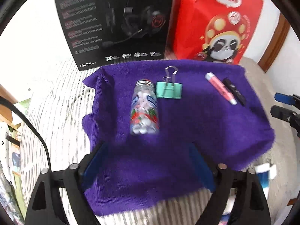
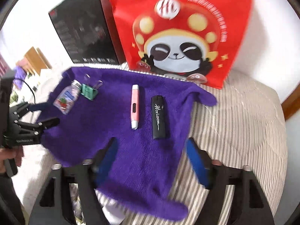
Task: Organize rigid objects
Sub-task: 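Carry the bottle and black case onto the purple towel and open both tools, then grasp the Vaseline jar with the left tool while the right tool approaches the white charger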
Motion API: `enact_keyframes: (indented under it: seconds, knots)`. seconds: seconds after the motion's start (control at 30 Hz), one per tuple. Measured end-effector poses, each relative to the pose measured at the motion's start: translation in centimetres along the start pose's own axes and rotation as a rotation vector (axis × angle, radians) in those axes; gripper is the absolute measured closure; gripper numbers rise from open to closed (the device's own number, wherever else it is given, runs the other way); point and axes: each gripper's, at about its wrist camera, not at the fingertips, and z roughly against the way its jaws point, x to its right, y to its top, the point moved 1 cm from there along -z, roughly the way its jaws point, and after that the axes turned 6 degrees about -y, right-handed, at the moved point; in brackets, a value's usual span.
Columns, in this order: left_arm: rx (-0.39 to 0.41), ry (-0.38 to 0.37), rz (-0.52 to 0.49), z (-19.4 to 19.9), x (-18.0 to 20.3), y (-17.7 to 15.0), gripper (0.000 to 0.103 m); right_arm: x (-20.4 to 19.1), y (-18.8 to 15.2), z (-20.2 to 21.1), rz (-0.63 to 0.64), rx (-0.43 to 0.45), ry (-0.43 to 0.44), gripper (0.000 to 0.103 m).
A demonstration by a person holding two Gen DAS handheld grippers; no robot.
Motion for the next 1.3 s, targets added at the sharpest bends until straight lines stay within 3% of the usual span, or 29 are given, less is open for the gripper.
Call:
enact_keyframes:
  seconds: [0.13,0.43,0.63,0.87,1.03,1.2,1.3]
  knots:
    - [0.052,-0.039,0.001,3.3,0.4,-1.4,0.0,1.1,-2.8,3.7,-0.06,0.027,0.011,0.0]
    - [0.032,-0.09,-0.05,3.7,4.8,-7.9,0.0,1.2,-10.9,6.9,-0.178,0.013,0.041,0.0]
    - [0.002,-0.149,-0.096,2.5,6.6,-11.8,0.0,1.4,-15.4,8.6,-0.216,0.006,0.013,0.0]
    - [0.017,-0.122,-0.194,1.4,8.0,-13.9,0.001,1.2,-19.2,9.3,-0.233,-0.017,-0.007,0.0]
    - [0.031,-0.107,-0.241,0.7,8.3,-13.9,0.008,1.3,-21.1,9.8,-0.259,-0.026,-0.001,0.0]
    - [0.055,-0.116,-0.294,0.8,8.5,-13.6,0.031,1.3,-21.8,9.9,-0.277,-0.027,0.004,0.0]
    - [0.055,-0.138,-0.321,1.0,8.8,-13.6,0.039,1.1,-21.8,10.0,-0.28,-0.022,0.009,0.0]
